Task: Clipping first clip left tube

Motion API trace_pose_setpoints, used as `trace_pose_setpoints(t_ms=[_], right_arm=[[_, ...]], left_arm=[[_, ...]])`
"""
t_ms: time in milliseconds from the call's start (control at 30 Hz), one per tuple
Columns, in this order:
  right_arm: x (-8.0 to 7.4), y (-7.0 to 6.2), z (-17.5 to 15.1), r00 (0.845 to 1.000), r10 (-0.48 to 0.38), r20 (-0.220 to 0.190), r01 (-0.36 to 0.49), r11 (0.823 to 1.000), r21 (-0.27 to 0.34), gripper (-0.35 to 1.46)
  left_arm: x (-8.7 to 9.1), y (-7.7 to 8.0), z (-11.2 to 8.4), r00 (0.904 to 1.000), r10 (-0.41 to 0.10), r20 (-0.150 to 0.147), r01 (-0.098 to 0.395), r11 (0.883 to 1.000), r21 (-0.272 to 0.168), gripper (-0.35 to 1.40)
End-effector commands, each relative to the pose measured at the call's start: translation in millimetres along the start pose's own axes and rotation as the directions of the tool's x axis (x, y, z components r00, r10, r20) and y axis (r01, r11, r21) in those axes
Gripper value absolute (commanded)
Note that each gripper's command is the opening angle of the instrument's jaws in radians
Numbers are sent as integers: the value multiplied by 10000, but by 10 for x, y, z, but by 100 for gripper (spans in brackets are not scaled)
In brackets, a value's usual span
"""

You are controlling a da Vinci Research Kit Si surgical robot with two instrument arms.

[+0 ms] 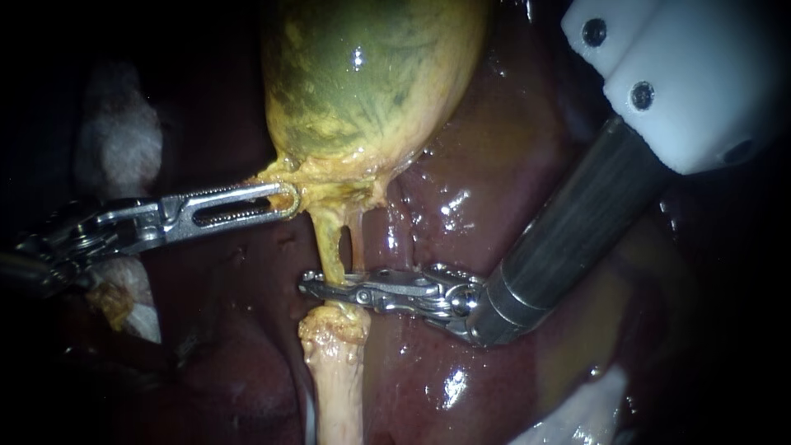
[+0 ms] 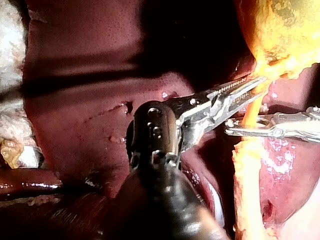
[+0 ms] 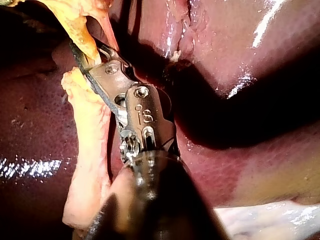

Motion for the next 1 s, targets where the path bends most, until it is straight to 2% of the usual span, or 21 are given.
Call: trace_pose_setpoints(t_ms=[33,367,500,633,767,1000], right_arm=[[0,0,0,10000,-22,19,22,10000,22,-35],[-5,-3,1,9999,-49,142,48,9999,129,-35],[-12,-9,4,9998,-92,173,89,9998,154,5],[-17,-9,10,9997,-134,180,131,9998,154,32],[-20,-8,14,9997,-166,181,163,9998,150,42],[-20,-8,17,9994,-285,177,282,9995,146,51]], left_arm=[[0,0,0,10000,-4,-2,4,10000,-1,-35],[0,0,0,10000,-4,-2,4,10000,0,-35],[0,0,0,10000,-4,-2,4,10000,0,-35],[0,0,1,10000,-5,-3,5,10000,1,-35],[0,0,1,10000,-5,-3,5,10000,1,-35],[0,0,0,10000,-5,-3,5,10000,0,-35]])
